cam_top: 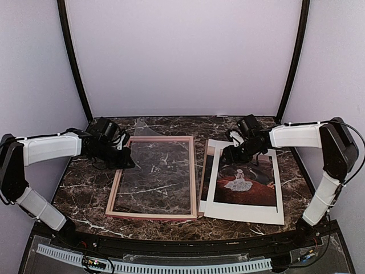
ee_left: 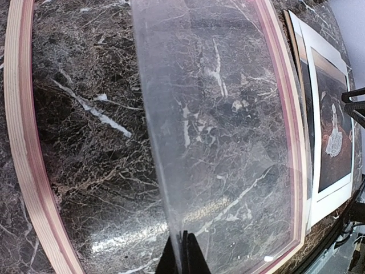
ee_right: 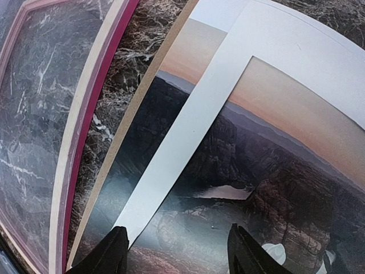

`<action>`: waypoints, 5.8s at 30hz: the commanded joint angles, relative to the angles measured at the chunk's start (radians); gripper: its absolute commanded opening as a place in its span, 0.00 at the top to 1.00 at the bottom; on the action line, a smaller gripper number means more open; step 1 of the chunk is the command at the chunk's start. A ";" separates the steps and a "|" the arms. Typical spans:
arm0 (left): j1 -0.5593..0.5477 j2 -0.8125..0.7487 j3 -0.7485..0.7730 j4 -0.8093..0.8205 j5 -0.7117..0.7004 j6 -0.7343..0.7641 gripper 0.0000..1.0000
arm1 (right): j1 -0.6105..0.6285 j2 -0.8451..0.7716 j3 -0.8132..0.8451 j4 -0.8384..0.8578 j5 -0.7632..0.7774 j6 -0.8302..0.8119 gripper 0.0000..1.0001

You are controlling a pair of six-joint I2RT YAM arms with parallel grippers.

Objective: Put the photo into the frame
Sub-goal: Place the glass panel in the frame body.

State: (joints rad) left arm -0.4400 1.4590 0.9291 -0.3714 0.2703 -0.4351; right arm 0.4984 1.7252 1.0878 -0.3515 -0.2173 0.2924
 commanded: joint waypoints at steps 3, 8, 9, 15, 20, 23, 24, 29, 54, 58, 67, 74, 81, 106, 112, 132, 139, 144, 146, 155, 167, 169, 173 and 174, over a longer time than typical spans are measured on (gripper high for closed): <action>0.010 0.014 0.043 -0.048 -0.022 0.046 1.00 | -0.003 -0.015 -0.026 0.033 -0.011 -0.018 0.33; 0.011 0.032 0.058 -0.060 -0.030 0.060 1.00 | -0.003 -0.028 -0.040 0.038 -0.013 -0.027 0.26; 0.011 0.033 0.059 -0.060 -0.031 0.060 1.00 | -0.003 -0.028 -0.039 0.039 -0.013 -0.026 0.26; 0.011 0.036 0.065 -0.067 -0.039 0.062 1.00 | -0.002 -0.024 -0.040 0.038 -0.017 -0.027 0.22; 0.012 0.032 0.063 -0.078 -0.063 0.063 1.00 | -0.001 -0.028 -0.040 0.040 -0.015 -0.029 0.14; 0.012 0.028 0.061 -0.083 -0.067 0.059 1.00 | -0.001 -0.032 -0.041 0.040 -0.017 -0.030 0.05; 0.012 0.028 0.061 -0.083 -0.068 0.057 1.00 | -0.001 -0.032 -0.041 0.039 -0.015 -0.030 0.02; 0.012 0.013 0.048 -0.079 -0.071 0.041 1.00 | -0.001 -0.034 -0.041 0.037 -0.012 -0.030 0.01; 0.012 -0.044 -0.020 -0.063 -0.091 -0.011 1.00 | 0.000 -0.025 -0.032 0.035 -0.012 -0.028 0.01; 0.012 -0.042 -0.023 -0.063 -0.093 -0.011 1.00 | -0.001 -0.025 -0.034 0.034 -0.012 -0.029 0.01; 0.012 -0.040 -0.021 -0.063 -0.099 -0.006 1.00 | 0.000 -0.025 -0.035 0.036 -0.015 -0.029 0.01; 0.012 -0.037 -0.011 -0.068 -0.112 0.005 1.00 | 0.000 -0.020 -0.034 0.036 -0.019 -0.029 0.01; 0.012 -0.027 0.002 -0.075 -0.122 0.019 1.00 | 0.000 -0.018 -0.033 0.037 -0.022 -0.029 0.01; 0.017 -0.002 0.030 -0.093 -0.132 0.044 1.00 | 0.002 -0.014 -0.040 0.046 -0.028 -0.027 0.01; 0.017 -0.005 0.008 -0.072 -0.097 0.021 1.00 | 0.002 -0.012 -0.037 0.045 -0.029 -0.026 0.01; 0.011 -0.003 -0.047 -0.021 -0.035 -0.024 0.85 | 0.030 0.009 -0.007 0.041 -0.038 -0.021 0.01; 0.011 -0.001 -0.040 -0.034 -0.045 -0.018 0.66 | 0.044 0.020 0.005 0.039 -0.037 -0.019 0.01; 0.011 0.000 -0.027 -0.054 -0.060 -0.009 0.51 | 0.051 0.025 0.008 0.039 -0.036 -0.019 0.01; 0.011 -0.003 -0.022 -0.063 -0.069 -0.005 0.46 | 0.051 0.027 0.008 0.040 -0.037 -0.018 0.01; 0.010 -0.006 0.001 -0.104 -0.112 0.015 0.31 | 0.059 0.032 0.007 0.042 -0.029 -0.016 0.01; 0.009 -0.012 0.023 -0.153 -0.179 0.035 0.23 | 0.063 0.018 0.006 0.036 -0.018 -0.018 0.01; 0.009 -0.012 0.028 -0.161 -0.194 0.039 0.22 | 0.063 0.017 0.006 0.033 -0.016 -0.019 0.01; 0.010 -0.008 0.041 -0.172 -0.210 0.050 0.21 | 0.063 0.014 0.006 0.031 -0.012 -0.019 0.01; 0.011 -0.007 0.042 -0.173 -0.213 0.053 0.21 | 0.063 0.013 0.004 0.031 -0.012 -0.019 0.01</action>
State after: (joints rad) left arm -0.4282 1.4586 0.9424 -0.5072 0.0891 -0.4038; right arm 0.5552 1.7504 1.0695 -0.3370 -0.2417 0.2703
